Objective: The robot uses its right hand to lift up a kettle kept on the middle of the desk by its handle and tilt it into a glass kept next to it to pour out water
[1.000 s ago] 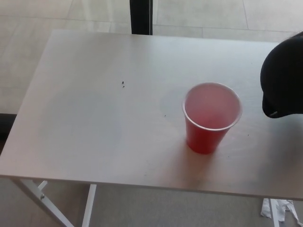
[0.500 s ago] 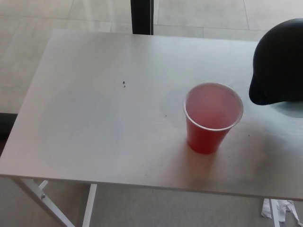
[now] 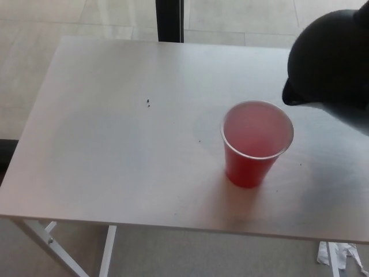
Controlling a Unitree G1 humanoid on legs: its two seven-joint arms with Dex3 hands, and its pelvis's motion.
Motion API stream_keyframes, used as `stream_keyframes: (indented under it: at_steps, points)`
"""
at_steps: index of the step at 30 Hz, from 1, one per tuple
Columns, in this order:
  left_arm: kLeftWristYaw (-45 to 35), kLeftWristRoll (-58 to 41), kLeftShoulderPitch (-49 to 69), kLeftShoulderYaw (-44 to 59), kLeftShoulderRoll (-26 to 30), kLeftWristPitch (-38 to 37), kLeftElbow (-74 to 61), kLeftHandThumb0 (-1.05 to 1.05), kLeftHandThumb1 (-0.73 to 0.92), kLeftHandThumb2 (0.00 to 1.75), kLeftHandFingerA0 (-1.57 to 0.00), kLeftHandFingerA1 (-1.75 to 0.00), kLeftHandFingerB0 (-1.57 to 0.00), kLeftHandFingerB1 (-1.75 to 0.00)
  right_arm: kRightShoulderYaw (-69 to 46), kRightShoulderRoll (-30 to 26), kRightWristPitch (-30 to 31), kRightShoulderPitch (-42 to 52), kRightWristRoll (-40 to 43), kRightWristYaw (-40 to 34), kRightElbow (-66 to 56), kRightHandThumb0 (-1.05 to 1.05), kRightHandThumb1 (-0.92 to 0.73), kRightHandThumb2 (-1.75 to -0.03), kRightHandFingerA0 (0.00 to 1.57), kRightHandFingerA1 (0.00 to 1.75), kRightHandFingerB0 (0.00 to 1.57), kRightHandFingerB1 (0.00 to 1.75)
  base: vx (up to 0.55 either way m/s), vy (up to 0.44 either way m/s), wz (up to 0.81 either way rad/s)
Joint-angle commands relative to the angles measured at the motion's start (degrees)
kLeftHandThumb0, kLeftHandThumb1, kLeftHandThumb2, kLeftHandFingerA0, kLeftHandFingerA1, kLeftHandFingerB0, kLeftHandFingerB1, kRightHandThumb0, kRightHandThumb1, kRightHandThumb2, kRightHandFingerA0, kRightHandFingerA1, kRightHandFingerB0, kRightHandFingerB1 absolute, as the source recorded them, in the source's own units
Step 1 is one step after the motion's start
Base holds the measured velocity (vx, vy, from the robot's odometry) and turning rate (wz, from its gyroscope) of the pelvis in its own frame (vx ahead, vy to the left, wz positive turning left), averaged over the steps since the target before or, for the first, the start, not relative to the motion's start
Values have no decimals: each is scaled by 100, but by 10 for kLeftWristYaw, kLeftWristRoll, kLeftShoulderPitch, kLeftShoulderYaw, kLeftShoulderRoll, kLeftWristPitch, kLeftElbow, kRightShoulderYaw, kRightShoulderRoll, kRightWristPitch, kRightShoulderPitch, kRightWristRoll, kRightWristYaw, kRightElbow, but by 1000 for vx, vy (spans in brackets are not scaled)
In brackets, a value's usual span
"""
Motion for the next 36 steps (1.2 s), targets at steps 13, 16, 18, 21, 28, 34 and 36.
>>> stream_keyframes:
  at_steps: [13,16,18,21,28,34,36]
  points:
    - [3,6,2,-1,12,-12,0,-105,36,103,-88,-127,-69,-150,46,18,51,-26,-49,-13,-39,-18,-57,-95,94,175,78,153,0,0,0]
    - [3,2,-1,2,13,-6,1,-105,33,102,-84,-126,-68,-146,51,17,52,-25,-54,-14,-35,-22,-61,-91,96,169,84,144,0,0,0]
    - [6,11,1,-5,15,-13,0,-105,38,102,-86,-126,-70,-145,55,18,54,-24,-58,-12,-39,-22,-58,-96,96,168,80,148,0,0,0]
    - [4,7,0,-4,15,-12,-2,-105,37,102,-88,-126,-71,-145,55,19,55,-24,-58,-7,-42,-21,-55,-102,96,170,80,146,0,0,0]
    - [6,7,2,-7,15,-12,-1,-105,38,103,-87,-126,-69,-146,59,15,39,-19,-59,2,-58,-24,-59,-101,90,175,75,153,0,0,0]
    - [1,5,2,-6,16,-12,-1,-105,36,103,-87,-125,-72,-146,73,-4,-8,-9,-74,-8,-47,-18,-51,-110,97,173,81,153,0,0,0]
    - [1,3,-1,-4,16,-8,-1,-105,37,102,-89,-125,-72,-146,76,-12,-26,-4,-78,-15,-41,-20,-53,-108,96,175,79,156,0,0,0]
